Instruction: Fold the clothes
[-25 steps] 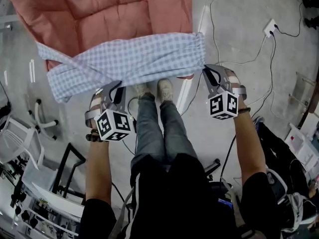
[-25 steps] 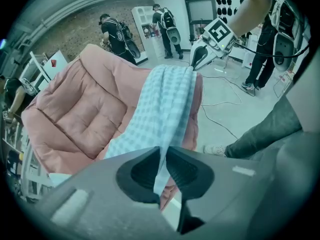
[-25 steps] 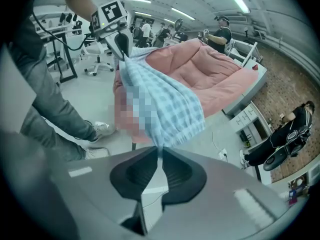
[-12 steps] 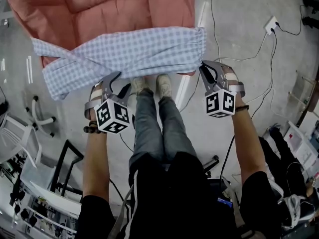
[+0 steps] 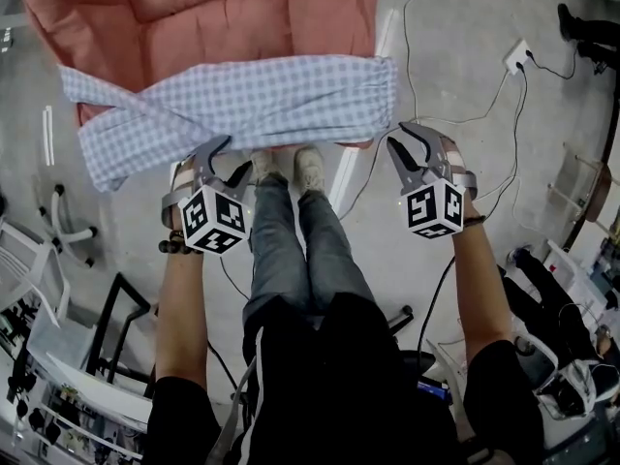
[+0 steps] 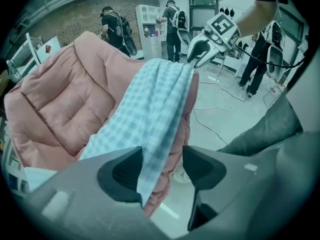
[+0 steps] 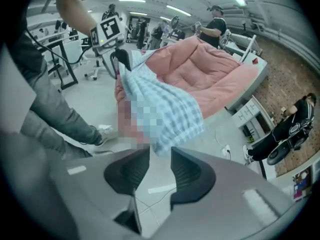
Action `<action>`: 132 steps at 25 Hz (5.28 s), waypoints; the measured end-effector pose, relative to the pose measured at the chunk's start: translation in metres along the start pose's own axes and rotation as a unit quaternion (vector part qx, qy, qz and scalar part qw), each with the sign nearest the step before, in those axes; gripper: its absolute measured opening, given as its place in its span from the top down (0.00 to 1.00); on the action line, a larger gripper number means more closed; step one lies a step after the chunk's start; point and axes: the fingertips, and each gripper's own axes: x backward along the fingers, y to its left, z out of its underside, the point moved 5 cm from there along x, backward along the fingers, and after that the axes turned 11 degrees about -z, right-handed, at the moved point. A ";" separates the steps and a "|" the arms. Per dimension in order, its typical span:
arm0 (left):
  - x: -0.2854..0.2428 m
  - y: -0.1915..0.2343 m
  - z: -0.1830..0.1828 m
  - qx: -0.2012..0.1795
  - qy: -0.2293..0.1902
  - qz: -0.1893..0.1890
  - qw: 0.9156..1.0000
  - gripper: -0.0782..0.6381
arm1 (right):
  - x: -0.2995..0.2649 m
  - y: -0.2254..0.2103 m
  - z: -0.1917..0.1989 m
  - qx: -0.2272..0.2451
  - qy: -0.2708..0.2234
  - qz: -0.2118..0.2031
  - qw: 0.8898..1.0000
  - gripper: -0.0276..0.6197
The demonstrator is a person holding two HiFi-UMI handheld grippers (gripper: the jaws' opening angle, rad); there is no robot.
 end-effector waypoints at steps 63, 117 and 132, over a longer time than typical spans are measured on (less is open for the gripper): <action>0.132 0.119 0.075 0.188 -0.071 -0.056 0.978 0.53 | -0.058 0.062 -0.311 0.074 -0.112 -0.153 0.979 0.76; -0.059 0.441 0.237 -0.245 -0.040 0.158 0.956 0.60 | -0.244 0.002 -0.509 -0.100 -0.055 -0.160 0.981 0.87; -0.003 0.458 0.248 -0.235 -0.036 0.078 0.968 0.87 | -0.198 -0.004 -0.513 -0.050 -0.067 -0.072 0.994 0.92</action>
